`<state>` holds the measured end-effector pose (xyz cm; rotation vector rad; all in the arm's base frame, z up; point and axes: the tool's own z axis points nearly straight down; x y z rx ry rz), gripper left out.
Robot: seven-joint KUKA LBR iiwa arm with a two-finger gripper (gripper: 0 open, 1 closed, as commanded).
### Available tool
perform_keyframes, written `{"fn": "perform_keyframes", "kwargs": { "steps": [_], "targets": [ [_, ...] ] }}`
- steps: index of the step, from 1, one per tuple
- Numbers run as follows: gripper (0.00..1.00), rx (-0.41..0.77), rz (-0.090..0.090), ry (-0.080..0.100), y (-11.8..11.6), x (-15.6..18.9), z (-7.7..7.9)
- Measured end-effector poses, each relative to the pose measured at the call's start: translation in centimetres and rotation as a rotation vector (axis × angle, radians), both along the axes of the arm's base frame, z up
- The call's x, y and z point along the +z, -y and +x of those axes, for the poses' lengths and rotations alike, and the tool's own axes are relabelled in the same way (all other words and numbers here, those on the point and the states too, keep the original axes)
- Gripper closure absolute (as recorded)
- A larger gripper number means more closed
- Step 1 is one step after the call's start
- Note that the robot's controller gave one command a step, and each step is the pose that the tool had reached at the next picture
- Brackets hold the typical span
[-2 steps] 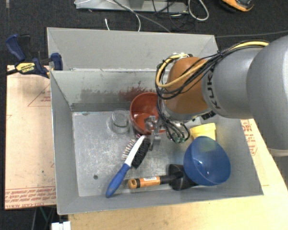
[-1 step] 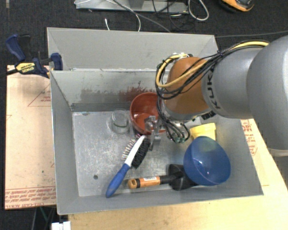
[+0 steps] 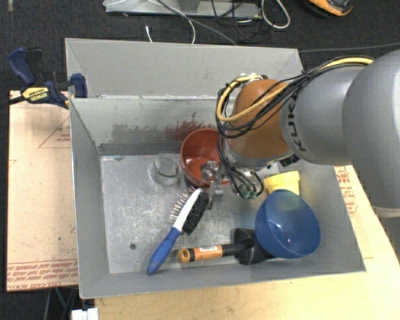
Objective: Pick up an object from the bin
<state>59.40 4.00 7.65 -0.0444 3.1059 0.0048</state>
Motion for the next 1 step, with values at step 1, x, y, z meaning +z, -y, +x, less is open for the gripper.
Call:
{"fn": "perform_keyframes", "kwargs": {
  "steps": [1],
  "targets": [
    [1.00,0.023,0.000,0.011,1.62,0.47,0.34]
  ]
}}
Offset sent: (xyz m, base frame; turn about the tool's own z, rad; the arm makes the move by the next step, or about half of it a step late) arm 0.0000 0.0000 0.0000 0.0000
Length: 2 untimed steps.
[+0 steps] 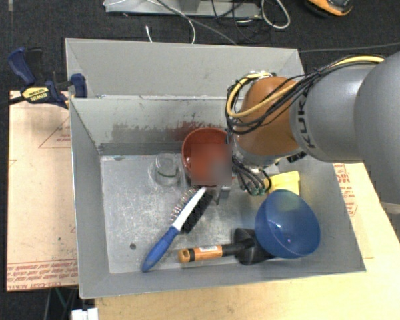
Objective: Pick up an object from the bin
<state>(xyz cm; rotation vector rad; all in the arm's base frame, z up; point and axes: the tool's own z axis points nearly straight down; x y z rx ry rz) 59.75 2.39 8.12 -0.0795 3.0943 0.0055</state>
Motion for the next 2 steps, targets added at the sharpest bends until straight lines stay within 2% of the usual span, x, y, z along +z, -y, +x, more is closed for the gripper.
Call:
{"fn": "perform_keyframes", "kwargs": {
  "steps": [1,2],
  "targets": [
    [1.00,0.000,0.000,0.000,0.0,0.0,0.0],
    [1.00,0.190,-0.007,-0.058,-3.9,1.7,3.1]
  ]
}}
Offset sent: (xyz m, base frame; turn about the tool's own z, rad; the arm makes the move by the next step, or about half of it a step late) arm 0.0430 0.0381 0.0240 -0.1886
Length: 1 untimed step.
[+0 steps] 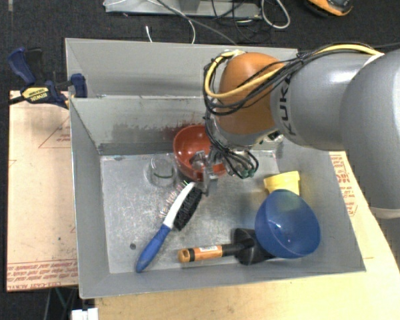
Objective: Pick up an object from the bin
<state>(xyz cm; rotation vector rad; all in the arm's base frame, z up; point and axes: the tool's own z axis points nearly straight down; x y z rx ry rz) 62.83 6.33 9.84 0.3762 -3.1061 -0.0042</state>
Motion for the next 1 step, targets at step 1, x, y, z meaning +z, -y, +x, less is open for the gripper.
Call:
{"fn": "perform_keyframes", "kwargs": {
  "steps": [1],
  "targets": [
    [1.00,0.000,0.000,0.000,0.01,0.00,0.00]
  ]
}}
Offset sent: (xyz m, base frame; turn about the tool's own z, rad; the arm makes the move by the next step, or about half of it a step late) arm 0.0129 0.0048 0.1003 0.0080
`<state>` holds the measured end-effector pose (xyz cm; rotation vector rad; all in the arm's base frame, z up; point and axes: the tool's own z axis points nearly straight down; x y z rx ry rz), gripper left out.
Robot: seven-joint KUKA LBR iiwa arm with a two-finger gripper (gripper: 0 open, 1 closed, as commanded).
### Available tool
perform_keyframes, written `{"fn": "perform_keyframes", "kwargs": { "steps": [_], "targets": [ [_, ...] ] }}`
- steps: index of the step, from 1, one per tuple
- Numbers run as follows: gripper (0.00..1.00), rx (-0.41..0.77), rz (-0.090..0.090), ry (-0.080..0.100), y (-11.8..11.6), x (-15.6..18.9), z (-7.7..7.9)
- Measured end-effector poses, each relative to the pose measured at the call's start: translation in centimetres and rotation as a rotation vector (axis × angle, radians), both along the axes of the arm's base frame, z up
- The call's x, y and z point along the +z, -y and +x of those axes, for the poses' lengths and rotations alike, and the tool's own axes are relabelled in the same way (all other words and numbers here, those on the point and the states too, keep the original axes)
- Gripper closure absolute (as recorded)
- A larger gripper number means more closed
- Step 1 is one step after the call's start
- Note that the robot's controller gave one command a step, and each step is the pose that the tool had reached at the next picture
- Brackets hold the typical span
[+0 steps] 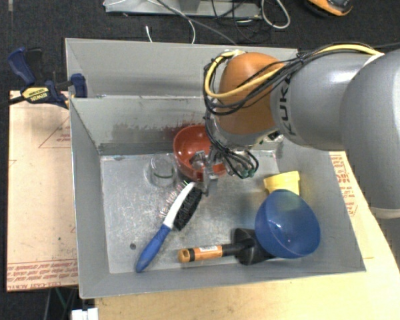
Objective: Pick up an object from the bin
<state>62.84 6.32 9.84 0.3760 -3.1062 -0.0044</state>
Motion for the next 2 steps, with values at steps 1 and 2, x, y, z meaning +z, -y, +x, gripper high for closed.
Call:
{"fn": "perform_keyframes", "kwargs": {
  "steps": [1,2],
  "targets": [
    [1.00,-0.008,0.001,0.000,-0.48,9.90,1.30],
    [1.00,-0.009,0.001,0.000,-0.48,9.90,1.30]
  ]
}}
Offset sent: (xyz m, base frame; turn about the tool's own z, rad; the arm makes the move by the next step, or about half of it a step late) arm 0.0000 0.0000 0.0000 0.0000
